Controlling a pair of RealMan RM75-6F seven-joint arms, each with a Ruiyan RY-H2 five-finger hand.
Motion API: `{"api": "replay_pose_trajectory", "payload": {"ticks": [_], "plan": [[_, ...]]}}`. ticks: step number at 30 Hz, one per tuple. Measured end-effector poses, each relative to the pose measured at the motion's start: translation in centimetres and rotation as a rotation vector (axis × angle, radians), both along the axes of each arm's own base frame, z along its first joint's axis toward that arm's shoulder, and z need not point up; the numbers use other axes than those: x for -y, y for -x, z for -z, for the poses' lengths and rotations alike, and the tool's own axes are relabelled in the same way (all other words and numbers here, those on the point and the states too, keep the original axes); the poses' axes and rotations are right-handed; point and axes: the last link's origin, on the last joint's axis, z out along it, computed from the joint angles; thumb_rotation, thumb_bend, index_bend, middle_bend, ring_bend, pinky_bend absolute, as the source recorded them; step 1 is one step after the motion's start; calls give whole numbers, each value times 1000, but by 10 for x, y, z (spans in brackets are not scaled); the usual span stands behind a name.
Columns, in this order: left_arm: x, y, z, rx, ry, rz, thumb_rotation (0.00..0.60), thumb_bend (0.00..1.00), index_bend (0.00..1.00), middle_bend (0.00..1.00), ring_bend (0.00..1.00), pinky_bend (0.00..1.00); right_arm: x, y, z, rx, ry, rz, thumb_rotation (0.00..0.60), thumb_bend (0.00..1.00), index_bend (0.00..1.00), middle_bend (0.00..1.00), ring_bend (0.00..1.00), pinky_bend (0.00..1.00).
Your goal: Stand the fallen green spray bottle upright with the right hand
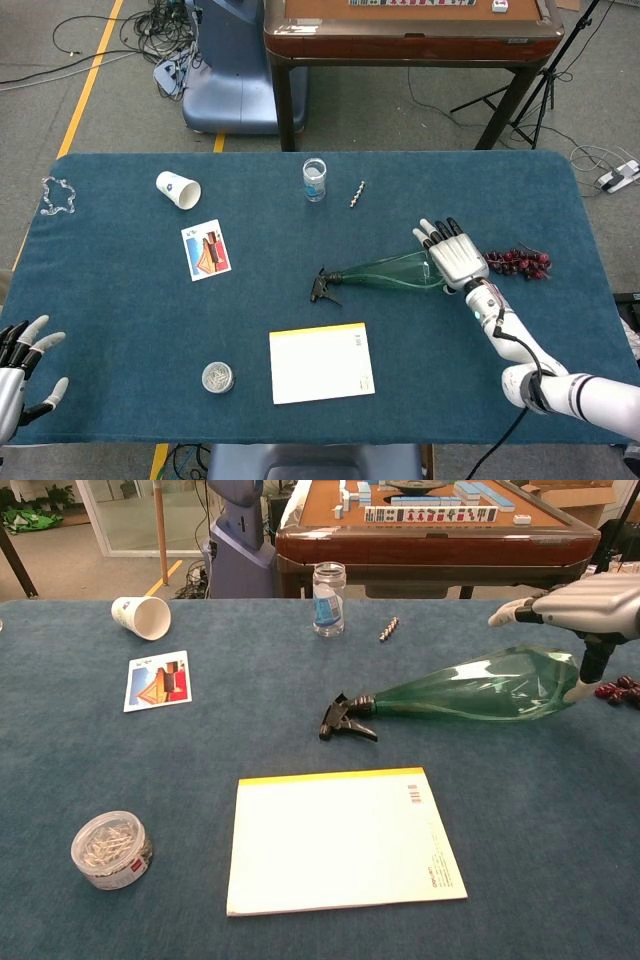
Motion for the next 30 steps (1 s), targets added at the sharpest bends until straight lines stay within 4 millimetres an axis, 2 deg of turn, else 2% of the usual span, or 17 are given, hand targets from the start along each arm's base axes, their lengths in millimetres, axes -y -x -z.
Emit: {"api": "replay_pose_trajectory", "payload": {"ticks": [6,10,16,21,25,30], "plan": [[1,2,-3,-4,-11,-9,600,334,240,73,29,19,25,-11,17,-6,84,-7,600,7,0,0,0,21],[3,5,-5,-1,-17,-16,600,335,240,73,29,19,27,-18,20,3,80,-17,600,18,0,0,0,21],[4,7,-7,1,-17,-19,600,335,240,73,29,19,6,-38,11,69,-18,-53,600,25,0,27,0,21],[3,4,-5,6,-12,-4,600,335,240,73,29,19,-24,-62,8,105,-127,-124,600,33,0,59,0,21],[5,2,-5,12,-13,5,600,335,240,73,29,19,-35,-78,18,92,-171,-178,600,36,16,105,0,21],[9,3,-10,23,-33,5,600,335,240,73,29,19,-33,-98,46,47,-189,-233,600,78,75,145,4,21]]}}
